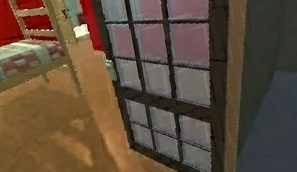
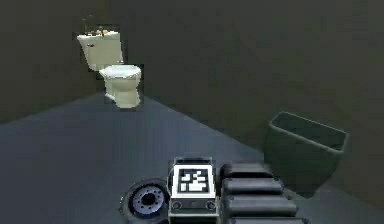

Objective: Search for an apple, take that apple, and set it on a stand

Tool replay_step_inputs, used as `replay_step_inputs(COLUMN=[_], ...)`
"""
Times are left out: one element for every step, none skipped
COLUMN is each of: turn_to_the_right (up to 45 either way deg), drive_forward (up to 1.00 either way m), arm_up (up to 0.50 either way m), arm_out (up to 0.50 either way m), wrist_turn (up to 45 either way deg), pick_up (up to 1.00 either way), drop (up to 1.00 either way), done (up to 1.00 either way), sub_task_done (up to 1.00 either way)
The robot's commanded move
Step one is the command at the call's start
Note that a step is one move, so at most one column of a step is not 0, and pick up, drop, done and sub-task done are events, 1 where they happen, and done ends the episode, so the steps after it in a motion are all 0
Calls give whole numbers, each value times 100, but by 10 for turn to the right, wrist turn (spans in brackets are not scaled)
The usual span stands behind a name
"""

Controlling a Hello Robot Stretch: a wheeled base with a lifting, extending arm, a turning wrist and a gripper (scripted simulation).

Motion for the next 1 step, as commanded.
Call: replay_step_inputs(turn_to_the_right=[-360], drive_forward=[0], arm_up=[0], arm_out=[0], wrist_turn=[0], pick_up=[0], drop=[0], done=[0], sub_task_done=[0])
